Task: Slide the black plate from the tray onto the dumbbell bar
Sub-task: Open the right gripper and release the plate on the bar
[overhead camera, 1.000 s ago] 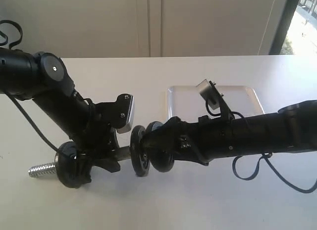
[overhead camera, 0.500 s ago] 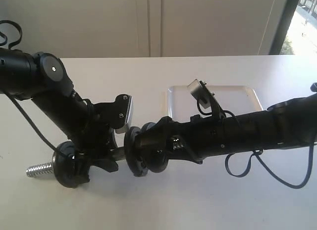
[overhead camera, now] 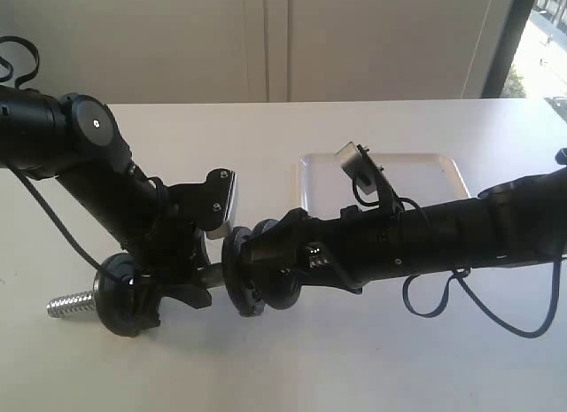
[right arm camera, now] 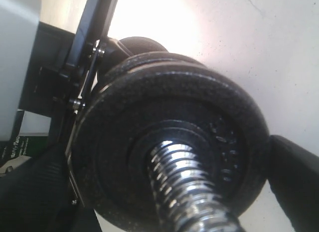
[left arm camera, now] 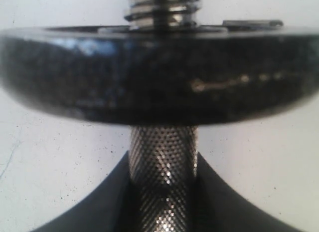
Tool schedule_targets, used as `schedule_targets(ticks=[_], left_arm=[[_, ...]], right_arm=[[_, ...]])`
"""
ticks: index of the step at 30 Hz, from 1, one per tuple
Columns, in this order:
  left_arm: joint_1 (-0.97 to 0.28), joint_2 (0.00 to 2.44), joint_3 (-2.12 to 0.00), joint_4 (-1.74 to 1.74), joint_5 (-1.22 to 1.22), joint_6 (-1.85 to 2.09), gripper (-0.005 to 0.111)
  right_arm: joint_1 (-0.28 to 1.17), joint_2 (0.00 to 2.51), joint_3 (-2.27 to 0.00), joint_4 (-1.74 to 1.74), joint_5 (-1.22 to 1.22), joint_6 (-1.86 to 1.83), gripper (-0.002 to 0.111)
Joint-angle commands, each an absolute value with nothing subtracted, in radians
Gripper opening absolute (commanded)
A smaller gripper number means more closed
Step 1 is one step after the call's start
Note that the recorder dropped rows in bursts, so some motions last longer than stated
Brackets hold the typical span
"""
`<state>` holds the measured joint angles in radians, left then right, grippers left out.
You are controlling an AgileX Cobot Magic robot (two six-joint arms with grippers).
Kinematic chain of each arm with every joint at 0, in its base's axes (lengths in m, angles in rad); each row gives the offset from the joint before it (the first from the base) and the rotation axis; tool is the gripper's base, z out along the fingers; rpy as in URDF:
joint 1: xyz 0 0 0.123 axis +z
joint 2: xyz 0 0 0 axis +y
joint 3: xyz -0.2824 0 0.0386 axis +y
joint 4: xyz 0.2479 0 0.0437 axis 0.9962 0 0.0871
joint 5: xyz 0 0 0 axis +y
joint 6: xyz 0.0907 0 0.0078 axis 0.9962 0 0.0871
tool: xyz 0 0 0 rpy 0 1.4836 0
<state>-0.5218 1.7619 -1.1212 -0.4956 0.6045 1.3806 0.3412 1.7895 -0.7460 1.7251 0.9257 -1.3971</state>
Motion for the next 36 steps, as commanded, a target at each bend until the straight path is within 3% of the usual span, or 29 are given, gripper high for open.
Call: schedule_targets(ticks=[1,25,30,36], left_arm=[[-0.53,1.704,-1.148,-0.65,0.622,1.376,0.0],[-0.53,1.704,-1.148,-0.65,0.622,1.376,0.0],[-0.53,1.704,-1.148,-0.65,0.622,1.376,0.0],[-0.53,1.704,-1.148,-0.65,0.622,1.376,0.0]], right_arm=[[0.349,1.788,-0.757,1.744,0.985,-1.41,0.105],[0.348,1.788,-0.757,1.534,0.879,-1.405,0.105],[0.348,1.788,-0.757,1.37,0.698,-1.129,0.105],[0.348,1.788,-0.757,1.3,0.75,-1.134,0.105]])
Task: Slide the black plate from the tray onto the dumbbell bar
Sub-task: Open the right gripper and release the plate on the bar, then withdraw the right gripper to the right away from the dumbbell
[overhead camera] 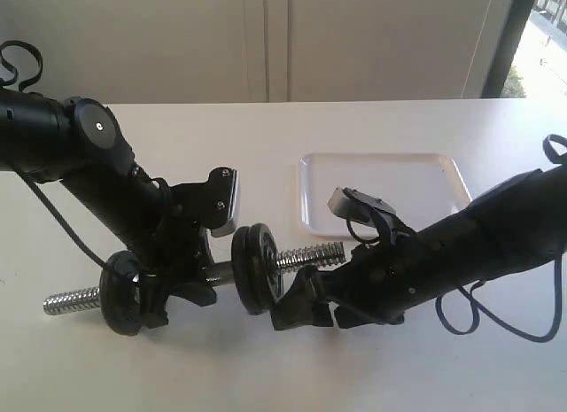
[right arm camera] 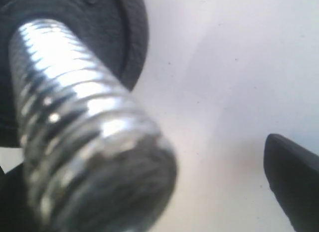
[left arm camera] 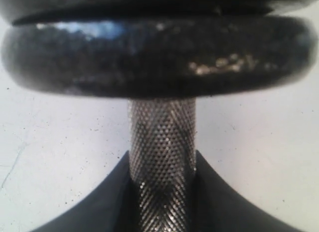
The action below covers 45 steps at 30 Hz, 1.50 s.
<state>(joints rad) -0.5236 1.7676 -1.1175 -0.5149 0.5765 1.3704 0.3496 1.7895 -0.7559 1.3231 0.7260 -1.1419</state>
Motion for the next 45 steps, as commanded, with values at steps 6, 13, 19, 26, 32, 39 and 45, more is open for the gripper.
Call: schedule_targets(ticks=[6,13,19,26,32,39,45], left_arm=[[-0.53,1.704,-1.148,-0.65,0.622,1.376,0.0],[-0.53,1.704,-1.148,-0.65,0.622,1.376,0.0],[-0.53,1.704,-1.148,-0.65,0.622,1.376,0.0],[-0.53,1.704,-1.148,-0.65,0.622,1.376,0.0],[-0.53,1.704,-1.148,-0.65,0.622,1.376,0.0],[-0.53,1.706,-1.148,-0.65,0.632,1.356,0.0],[-0.53,1.748,-1.148,-0.68,0.616,1.364,0.0]], right_arm=[[0.348,1.788,-0.757,1.251,0.808,-1.173,0.105],[0.348,1.784,-0.757,1.241,0.867,-1.173,0.105],[0.348,1.732,-0.757,1.236,0.903,-1.177,0.105],[0.348,1.628,-0.757,1.2,0.891,-1.137,0.105],[0.348,1.551,-0.757,0.985,0.845,-0.893,0.101],[0.348,1.435,-0.755,0.732,0.808,-0.578,0.048],[0.348,1.292,-0.755,0.705,0.793,-0.563,0.001]])
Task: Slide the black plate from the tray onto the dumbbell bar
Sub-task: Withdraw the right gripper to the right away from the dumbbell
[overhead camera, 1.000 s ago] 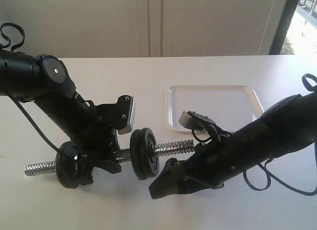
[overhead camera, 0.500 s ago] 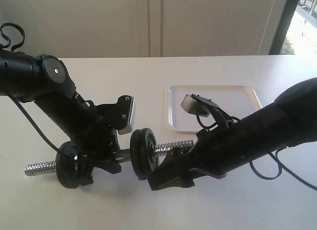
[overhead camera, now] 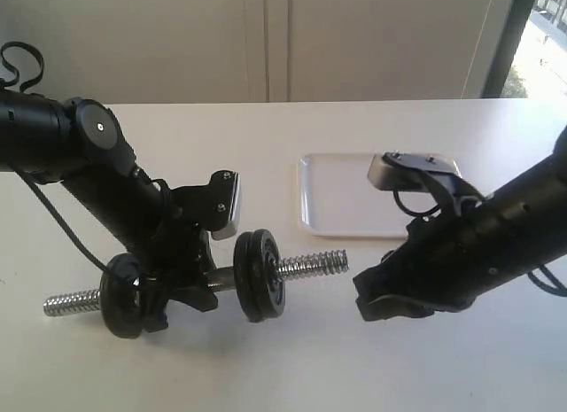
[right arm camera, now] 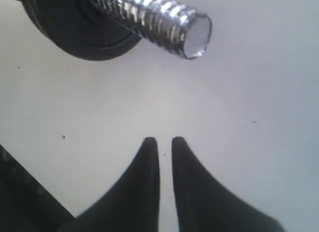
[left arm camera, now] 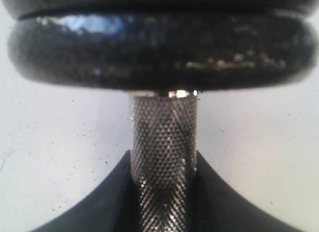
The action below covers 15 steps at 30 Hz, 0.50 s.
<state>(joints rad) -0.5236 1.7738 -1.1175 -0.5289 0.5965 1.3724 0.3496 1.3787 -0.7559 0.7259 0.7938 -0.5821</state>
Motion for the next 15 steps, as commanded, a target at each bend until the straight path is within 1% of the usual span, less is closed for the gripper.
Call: schedule_targets(ticks=[1,15], left_arm=[[-0.53,1.756,-1.148,-0.68,0.616,1.364,0.0],[-0.53,1.793,-1.148,-0.688,0.622,1.364,0.0]], right_arm=[[0.348,1.27,-0.755,0.705,0.798,-0.563,0.001],[0.348,1.084,-0.755,0.699,0.878,-0.544,0.001]])
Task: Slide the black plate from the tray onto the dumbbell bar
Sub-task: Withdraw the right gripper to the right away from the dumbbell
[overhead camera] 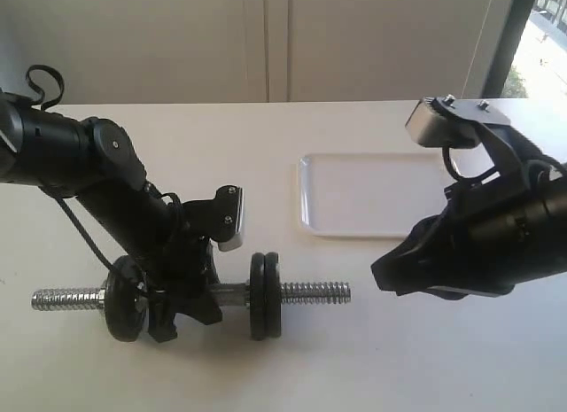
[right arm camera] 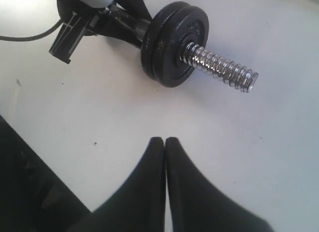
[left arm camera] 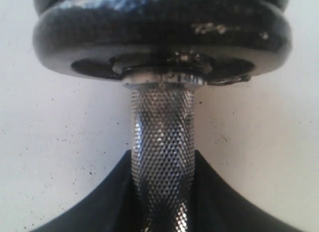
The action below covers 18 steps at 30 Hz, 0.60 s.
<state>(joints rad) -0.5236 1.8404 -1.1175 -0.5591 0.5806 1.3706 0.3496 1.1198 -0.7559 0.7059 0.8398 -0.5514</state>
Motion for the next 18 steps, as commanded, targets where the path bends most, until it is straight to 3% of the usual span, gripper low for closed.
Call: schedule_targets(ticks=[1,5,11,13,18], left_arm=[[-0.53,1.793,-1.148,-0.688,0.622,1.364,0.0],[-0.53,1.793,-1.148,-0.641,0.628,1.362,0.006],[-0.53,1.793,-1.148,-0.595,0.621,1.362,0.047],[-0.53,1.793,-1.148,-0.584,0.597,1.362,0.056],[-0.53,1.793,-1.148,-0.54,0.588,1.362,0.058]], right_arm=[[0.348,1.075,-0.755,0.699,0.89,-0.544,0.001],[0.348,1.034,-0.755,0.694,0.927,-0.544,0.001],[0.348,0.982,-0.755,0.629,0.938,-0.506,0.001],[0.348,0.966,-0.755,0.605,0.938,-0.489,0.001],[0.348,0.939,-0.755,0.583,0.938,-0.485,0.001]])
